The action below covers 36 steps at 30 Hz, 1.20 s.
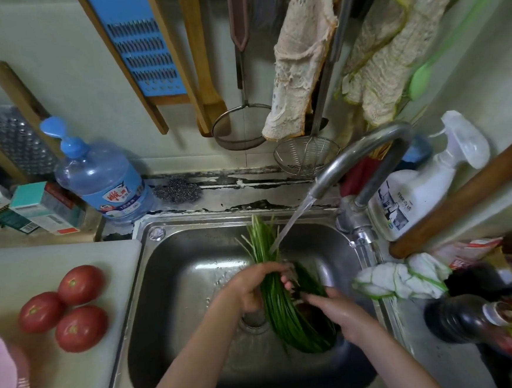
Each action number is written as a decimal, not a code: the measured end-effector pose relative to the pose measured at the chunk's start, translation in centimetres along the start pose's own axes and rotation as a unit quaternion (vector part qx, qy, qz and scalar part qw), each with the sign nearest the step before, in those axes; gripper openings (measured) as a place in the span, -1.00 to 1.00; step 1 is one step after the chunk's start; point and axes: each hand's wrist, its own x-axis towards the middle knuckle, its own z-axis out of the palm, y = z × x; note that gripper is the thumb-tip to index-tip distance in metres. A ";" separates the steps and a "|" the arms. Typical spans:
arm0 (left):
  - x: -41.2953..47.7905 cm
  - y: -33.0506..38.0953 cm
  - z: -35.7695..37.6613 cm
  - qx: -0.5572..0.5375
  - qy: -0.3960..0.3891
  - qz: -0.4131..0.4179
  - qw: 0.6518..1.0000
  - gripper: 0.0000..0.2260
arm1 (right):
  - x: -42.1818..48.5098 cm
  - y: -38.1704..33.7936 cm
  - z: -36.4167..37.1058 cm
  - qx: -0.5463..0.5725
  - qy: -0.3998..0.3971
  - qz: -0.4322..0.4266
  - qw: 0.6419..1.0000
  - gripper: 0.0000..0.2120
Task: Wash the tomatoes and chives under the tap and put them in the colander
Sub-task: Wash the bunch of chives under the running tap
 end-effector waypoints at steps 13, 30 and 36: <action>0.7 -2.0 1.1 -0.092 0.094 0.096 0.987 -0.75 | -0.5 -3.4 4.0 -0.401 0.019 -0.157 0.902 -0.20; 2.3 0.8 1.5 -0.144 0.074 0.136 0.977 -0.87 | -2.2 -2.0 0.8 -0.452 0.000 -0.213 0.866 -0.78; 3.5 0.9 3.0 0.047 0.257 0.325 0.909 -0.63 | -2.8 -3.5 0.8 -0.548 0.031 -0.236 0.802 -0.77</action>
